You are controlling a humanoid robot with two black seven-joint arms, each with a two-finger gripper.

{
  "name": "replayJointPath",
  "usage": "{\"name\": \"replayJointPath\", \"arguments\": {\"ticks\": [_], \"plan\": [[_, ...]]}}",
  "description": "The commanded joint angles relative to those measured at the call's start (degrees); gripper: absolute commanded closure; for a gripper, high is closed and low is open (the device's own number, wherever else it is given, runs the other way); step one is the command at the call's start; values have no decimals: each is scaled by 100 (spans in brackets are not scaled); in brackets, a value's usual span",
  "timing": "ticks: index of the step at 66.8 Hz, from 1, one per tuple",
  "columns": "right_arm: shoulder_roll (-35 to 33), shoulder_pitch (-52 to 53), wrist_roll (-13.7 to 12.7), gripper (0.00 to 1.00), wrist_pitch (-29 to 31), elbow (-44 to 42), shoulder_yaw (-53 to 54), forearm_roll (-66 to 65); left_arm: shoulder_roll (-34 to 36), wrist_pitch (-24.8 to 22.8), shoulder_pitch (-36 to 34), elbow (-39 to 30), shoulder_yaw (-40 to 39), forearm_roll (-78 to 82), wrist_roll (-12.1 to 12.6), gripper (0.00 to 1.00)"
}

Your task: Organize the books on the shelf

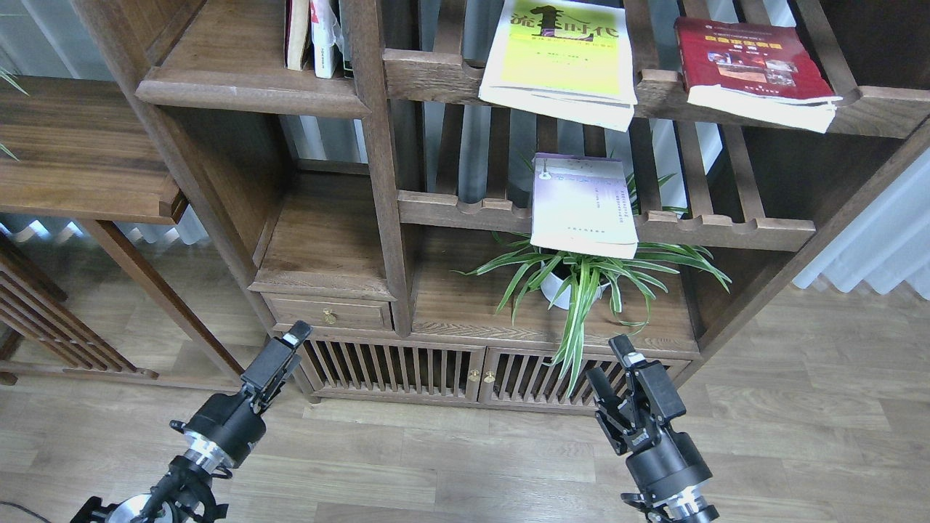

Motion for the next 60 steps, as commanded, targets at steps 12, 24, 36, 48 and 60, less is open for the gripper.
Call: {"name": "replayJointPath", "arguments": {"ticks": [12, 24, 36, 48, 60], "plan": [[22, 66, 19, 1, 0, -27, -78, 567, 0, -1, -15, 4, -7, 8, 1, 0], [40, 154, 19, 1, 0, -53, -236, 558, 0, -1, 2, -22, -50, 8, 1, 0], [40, 180, 248, 1, 0, -97, -332, 619, 0, -1, 46, -31, -86, 8, 1, 0], [40, 233, 300, 1, 0, -185, -412, 619, 0, -1, 20, -31, -77, 8, 1, 0], [40, 286, 300, 1, 0, -203, -376, 602, 0, -1, 11, -31, -86, 8, 1, 0]]}}
